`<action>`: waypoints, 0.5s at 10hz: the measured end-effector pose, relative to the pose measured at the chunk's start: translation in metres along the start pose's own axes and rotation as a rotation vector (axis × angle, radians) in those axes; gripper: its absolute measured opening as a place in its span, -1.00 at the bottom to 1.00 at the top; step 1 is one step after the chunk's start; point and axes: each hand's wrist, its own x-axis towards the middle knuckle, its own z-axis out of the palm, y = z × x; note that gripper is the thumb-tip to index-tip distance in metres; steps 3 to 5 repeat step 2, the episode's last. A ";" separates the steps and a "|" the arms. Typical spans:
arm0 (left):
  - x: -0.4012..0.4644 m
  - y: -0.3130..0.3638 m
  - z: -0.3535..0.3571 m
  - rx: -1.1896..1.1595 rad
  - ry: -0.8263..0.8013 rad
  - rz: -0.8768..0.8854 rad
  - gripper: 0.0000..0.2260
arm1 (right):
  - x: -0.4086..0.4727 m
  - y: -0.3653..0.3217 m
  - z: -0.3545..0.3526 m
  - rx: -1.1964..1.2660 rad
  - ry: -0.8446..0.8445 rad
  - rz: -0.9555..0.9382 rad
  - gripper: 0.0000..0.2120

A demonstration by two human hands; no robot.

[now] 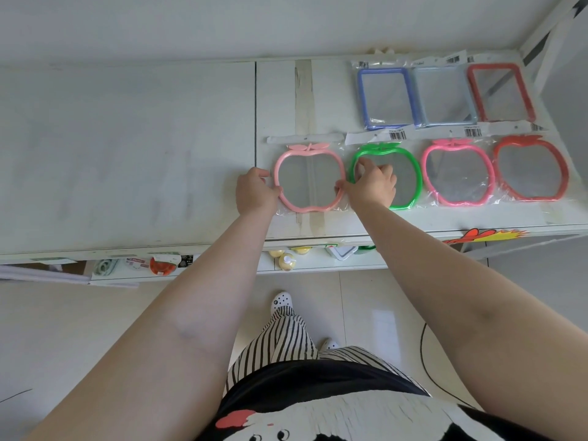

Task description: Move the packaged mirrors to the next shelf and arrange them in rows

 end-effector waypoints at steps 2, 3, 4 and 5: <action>0.002 0.006 -0.005 0.055 0.077 0.084 -0.65 | 0.000 0.003 -0.009 0.087 0.054 -0.007 -0.43; 0.002 0.006 -0.005 0.055 0.077 0.084 -0.65 | 0.000 0.003 -0.009 0.087 0.054 -0.007 -0.43; 0.002 0.006 -0.005 0.055 0.077 0.084 -0.65 | 0.000 0.003 -0.009 0.087 0.054 -0.007 -0.43; 0.002 0.006 -0.005 0.055 0.077 0.084 -0.65 | 0.000 0.003 -0.009 0.087 0.054 -0.007 -0.43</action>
